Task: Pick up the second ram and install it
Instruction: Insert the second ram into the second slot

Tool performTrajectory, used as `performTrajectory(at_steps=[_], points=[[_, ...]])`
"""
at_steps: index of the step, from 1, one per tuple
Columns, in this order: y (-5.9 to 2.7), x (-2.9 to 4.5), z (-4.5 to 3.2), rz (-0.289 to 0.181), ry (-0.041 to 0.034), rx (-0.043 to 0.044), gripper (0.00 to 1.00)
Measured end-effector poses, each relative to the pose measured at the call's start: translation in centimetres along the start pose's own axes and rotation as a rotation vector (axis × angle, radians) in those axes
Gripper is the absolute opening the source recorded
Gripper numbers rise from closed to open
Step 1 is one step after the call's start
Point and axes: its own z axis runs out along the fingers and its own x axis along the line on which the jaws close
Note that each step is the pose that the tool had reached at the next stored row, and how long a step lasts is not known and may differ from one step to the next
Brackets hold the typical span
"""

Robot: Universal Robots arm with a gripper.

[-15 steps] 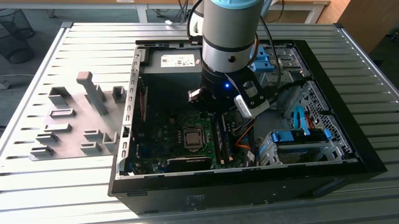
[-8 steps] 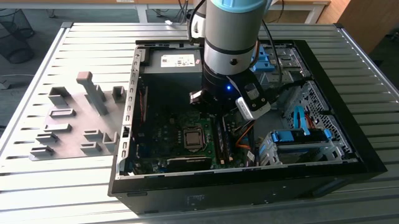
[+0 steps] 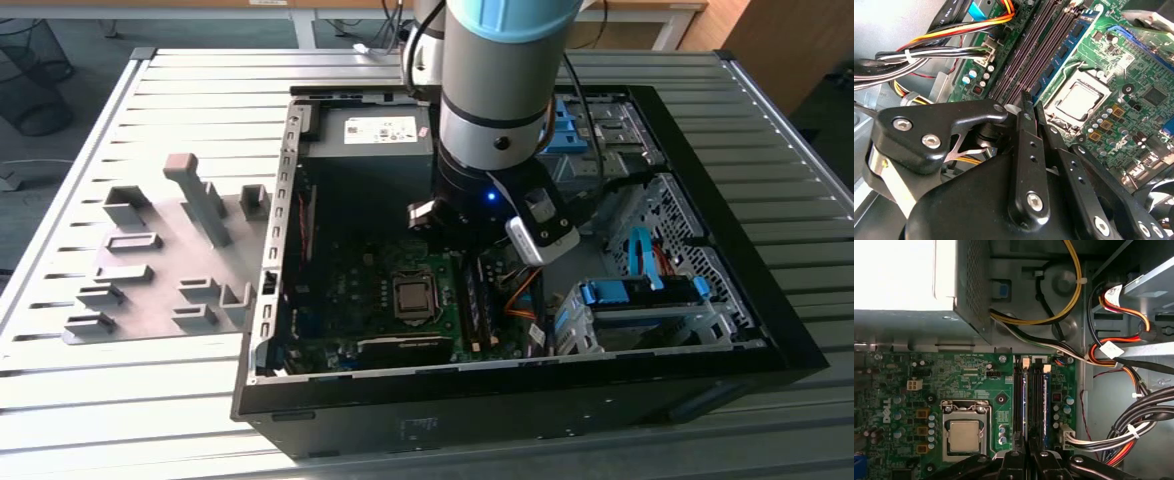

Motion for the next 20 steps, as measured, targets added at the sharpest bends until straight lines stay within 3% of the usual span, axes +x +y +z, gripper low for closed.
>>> performTrajectory(at_steps=[20], points=[[-0.17, -0.12, 0.81, 0.0, 0.0016, -0.0002, 0.14]])
